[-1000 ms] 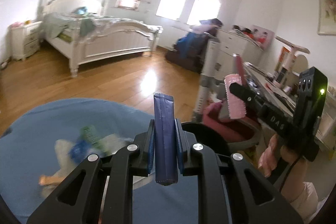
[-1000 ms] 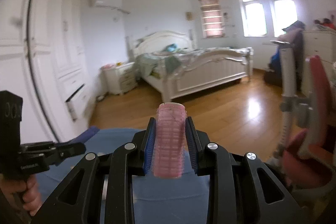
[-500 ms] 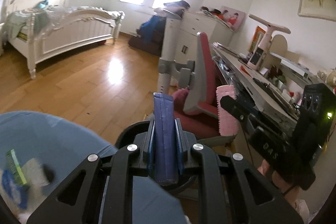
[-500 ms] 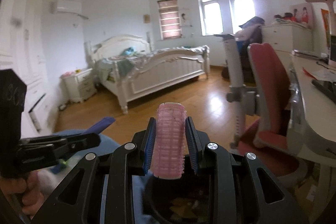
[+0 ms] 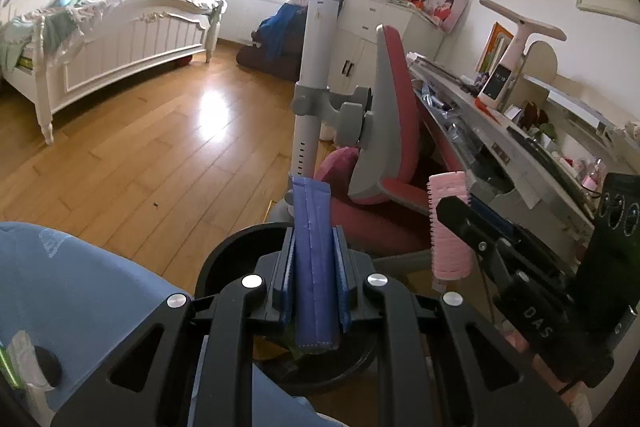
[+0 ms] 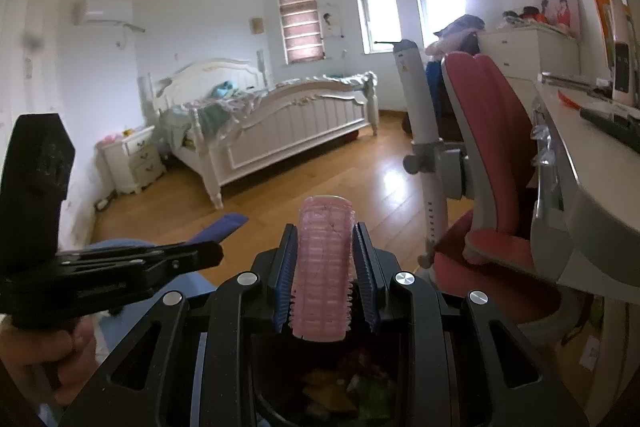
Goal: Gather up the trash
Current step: 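Carry both items over the black bin and open both tools to drop them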
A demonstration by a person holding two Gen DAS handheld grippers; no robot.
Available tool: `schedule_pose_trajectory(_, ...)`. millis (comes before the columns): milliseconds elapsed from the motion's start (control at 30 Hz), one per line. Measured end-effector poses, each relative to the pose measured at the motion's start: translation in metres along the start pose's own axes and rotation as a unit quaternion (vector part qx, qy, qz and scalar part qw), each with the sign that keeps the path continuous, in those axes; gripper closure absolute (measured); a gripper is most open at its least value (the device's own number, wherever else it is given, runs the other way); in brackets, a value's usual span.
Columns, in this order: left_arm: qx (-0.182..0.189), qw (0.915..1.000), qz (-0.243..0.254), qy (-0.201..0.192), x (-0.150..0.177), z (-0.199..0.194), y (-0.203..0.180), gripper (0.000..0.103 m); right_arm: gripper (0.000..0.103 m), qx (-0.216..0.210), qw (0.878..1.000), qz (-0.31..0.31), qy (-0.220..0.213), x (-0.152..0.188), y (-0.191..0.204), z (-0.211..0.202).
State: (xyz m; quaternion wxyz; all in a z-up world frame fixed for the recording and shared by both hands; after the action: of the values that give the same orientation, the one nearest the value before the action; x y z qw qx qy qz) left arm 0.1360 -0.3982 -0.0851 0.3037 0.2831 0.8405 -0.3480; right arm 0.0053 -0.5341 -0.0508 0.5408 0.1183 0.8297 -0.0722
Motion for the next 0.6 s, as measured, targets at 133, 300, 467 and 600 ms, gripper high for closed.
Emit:
schedule_pose_trajectory(133,0.000,1.0000,0.002,0.009,0.002,0.009,0.001,0.084,0.074,-0.001,1.000,0.002,0.007,0.003,0.001,0.005)
schedule_pose_trajectory(300,0.001,0.9999,0.005,0.016,0.000,0.020,-0.004,0.084,0.074,-0.001,1.000,0.006,0.014,0.009,-0.003,0.013)
schedule_pose_trajectory(467,0.002,0.9996,0.007,0.027,0.000,0.034,-0.005,0.084,0.074,0.008,1.000,0.006,0.023,0.009,-0.004,0.022)
schedule_pose_trajectory(600,-0.003,0.9991,0.012,0.041,-0.004,0.050,-0.003,0.082,0.071,0.025,0.999,-0.001,0.032,0.005,-0.007,0.034)
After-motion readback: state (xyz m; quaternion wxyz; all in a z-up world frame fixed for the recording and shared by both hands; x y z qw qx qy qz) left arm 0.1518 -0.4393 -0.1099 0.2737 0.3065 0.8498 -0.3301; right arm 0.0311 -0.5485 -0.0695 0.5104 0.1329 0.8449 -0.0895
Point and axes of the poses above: each gripper's, at about its wrist camera, not at the fingertips, and z roughly the way its jaws point, y to its left, x to its underside, the point moved 6 cm from there along z, roughly the way its jaws point, and after that the axes turned 8 degrees about -z, right-handed, at the moved point
